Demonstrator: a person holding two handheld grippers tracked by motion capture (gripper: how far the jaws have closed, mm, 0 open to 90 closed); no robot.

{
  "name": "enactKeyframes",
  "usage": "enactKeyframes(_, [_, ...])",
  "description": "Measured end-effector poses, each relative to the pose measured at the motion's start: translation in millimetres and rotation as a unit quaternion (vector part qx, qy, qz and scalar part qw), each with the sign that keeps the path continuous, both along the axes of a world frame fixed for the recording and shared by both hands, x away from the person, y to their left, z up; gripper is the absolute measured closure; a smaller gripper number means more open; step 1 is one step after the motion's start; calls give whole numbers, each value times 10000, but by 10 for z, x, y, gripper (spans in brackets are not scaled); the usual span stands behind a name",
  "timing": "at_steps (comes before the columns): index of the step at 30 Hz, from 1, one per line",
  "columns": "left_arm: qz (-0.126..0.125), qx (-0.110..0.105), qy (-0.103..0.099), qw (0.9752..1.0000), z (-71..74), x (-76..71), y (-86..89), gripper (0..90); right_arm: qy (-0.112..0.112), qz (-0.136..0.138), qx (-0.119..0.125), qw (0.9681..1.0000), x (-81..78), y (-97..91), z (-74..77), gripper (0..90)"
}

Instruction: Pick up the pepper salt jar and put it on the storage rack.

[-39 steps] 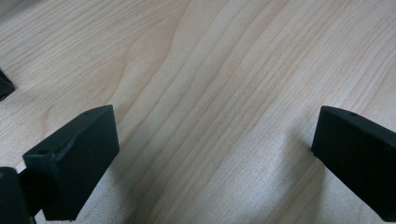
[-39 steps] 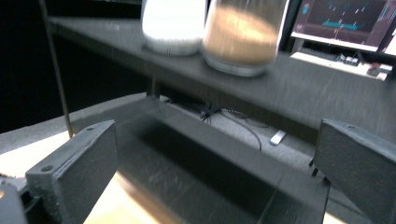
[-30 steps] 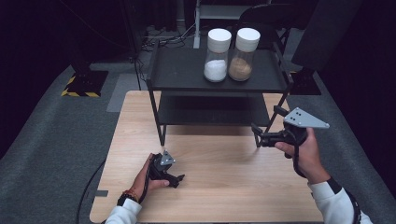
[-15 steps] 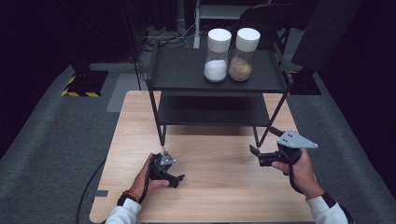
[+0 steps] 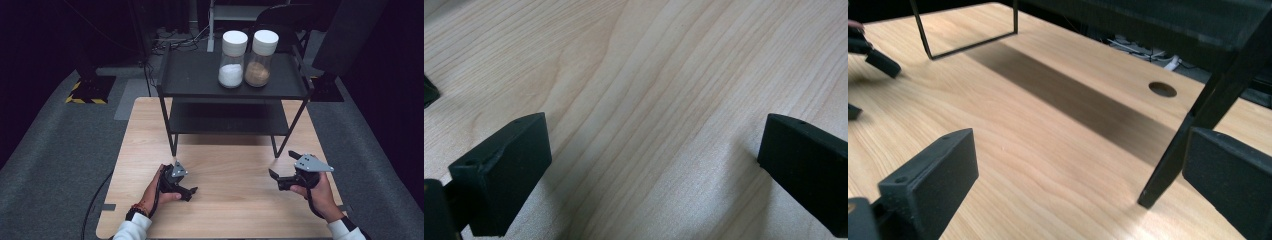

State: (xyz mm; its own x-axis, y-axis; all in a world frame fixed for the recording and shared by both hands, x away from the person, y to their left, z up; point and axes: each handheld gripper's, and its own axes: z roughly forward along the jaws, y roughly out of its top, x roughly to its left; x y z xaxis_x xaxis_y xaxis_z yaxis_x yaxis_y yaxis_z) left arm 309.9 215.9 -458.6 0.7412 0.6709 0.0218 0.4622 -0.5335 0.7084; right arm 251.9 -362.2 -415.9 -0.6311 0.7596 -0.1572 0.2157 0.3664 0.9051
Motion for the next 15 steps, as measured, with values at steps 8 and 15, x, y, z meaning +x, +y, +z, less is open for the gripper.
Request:
enactKeyframes(8, [0,0,0,10000,0,0,0,7,156,28,-134,9998,-1,-22,-123,13])
enactKeyframes(15, [1,0,1,10000,0,0,0,7,339,29,-291,9990,3,-32,-231,15])
